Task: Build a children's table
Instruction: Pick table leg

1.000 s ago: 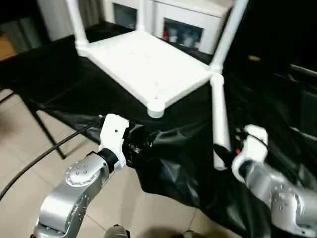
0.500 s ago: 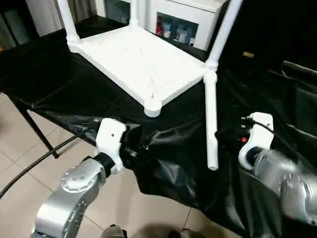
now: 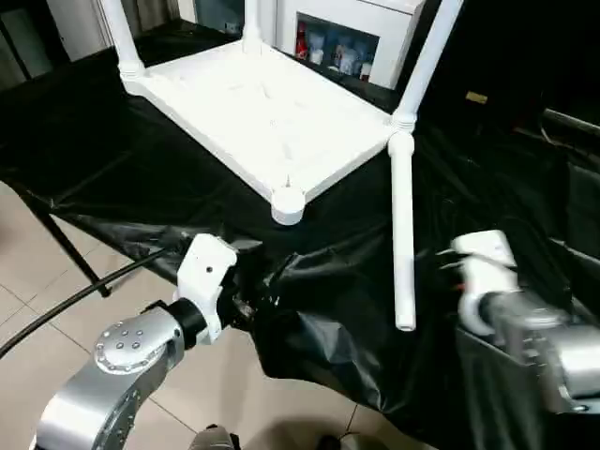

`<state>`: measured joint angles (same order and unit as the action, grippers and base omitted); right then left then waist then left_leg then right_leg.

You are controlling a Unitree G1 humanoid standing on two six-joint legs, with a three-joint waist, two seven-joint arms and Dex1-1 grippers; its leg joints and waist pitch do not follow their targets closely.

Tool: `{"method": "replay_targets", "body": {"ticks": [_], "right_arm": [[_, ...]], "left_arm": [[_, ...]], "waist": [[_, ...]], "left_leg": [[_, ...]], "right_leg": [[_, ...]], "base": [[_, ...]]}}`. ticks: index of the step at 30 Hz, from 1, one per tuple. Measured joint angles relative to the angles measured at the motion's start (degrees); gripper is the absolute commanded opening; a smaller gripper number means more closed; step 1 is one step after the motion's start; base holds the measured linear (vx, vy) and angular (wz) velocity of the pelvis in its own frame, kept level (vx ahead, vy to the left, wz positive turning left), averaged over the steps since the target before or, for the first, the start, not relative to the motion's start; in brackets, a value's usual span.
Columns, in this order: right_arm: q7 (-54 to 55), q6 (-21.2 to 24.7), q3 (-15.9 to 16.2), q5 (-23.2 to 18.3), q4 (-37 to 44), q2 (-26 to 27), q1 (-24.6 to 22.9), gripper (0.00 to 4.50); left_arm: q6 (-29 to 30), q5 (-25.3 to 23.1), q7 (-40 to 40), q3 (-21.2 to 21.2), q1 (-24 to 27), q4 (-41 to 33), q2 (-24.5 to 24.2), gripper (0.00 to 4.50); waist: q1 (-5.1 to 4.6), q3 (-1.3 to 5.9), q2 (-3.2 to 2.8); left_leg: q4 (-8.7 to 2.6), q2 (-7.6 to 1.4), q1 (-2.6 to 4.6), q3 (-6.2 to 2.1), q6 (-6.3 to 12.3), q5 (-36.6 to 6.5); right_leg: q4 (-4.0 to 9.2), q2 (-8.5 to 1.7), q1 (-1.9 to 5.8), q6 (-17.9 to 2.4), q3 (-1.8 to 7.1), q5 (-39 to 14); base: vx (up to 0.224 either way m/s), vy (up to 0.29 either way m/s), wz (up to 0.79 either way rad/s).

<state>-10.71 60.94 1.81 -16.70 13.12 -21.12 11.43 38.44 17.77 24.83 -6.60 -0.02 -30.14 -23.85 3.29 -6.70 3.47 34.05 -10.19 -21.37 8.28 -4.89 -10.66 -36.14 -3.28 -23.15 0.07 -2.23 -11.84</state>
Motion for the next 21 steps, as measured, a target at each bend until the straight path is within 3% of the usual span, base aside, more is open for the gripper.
{"method": "replay_targets", "body": {"ticks": [7,10,13,18,21], "right_arm": [[-2.2,-0.1,1.51,-3.08,0.63,4.5,2.26,3.53],[-2.06,-1.62,-0.46,-5.09,-0.72,10.22,3.86,3.53],[-0.47,-4.03,-5.74,-8.32,-2.65,15.17,6.58,3.53],[-0.05,-7.45,-9.99,-9.43,-3.77,12.51,7.28,3.53],[-1.58,-12.83,-8.39,-4.92,-3.69,7.54,6.07,3.53]], "left_arm": [[-0.01,-0.01,0.06,0.17,-0.15,0.0,-0.53,3.98],[-0.01,-0.22,-0.27,0.36,-0.55,0.06,-0.36,3.98],[-0.01,-0.85,-1.48,0.53,-2.27,0.61,0.49,3.98],[0.1,-1.9,-3.91,0.42,-4.44,3.18,2.75,3.98],[-0.06,-3.75,-6.11,-0.92,-6.13,4.45,4.86,3.98]], "waist": [[0.12,0.0,0.01],[0.06,-0.01,-0.01],[0.13,-0.01,0.0],[0.75,0.0,0.01],[0.7,-0.02,-0.09]], "left_leg": [[0.0,-0.08,0.04,0.03,-0.07,0.04],[0.0,-0.1,0.03,0.04,-0.08,0.05],[0.0,-0.1,0.02,0.06,-0.09,0.06],[0.02,-0.11,-0.05,0.23,-0.08,0.15],[0.02,-0.13,-0.07,0.27,-0.08,0.18]], "right_leg": [[0.0,-0.01,0.04,0.24,-0.02,0.08],[-0.02,-0.01,0.01,0.21,-0.03,0.11],[-0.02,-0.01,0.0,0.17,-0.02,0.15],[0.03,-0.09,0.03,-0.04,0.01,0.27],[0.08,-0.08,0.02,-0.03,0.02,0.26]], "base": [[0.0,0.0,0.0],[0.0,0.0,0.0],[0.0,0.0,0.0],[0.0,0.0,0.0],[0.0,0.0,0.0]]}}
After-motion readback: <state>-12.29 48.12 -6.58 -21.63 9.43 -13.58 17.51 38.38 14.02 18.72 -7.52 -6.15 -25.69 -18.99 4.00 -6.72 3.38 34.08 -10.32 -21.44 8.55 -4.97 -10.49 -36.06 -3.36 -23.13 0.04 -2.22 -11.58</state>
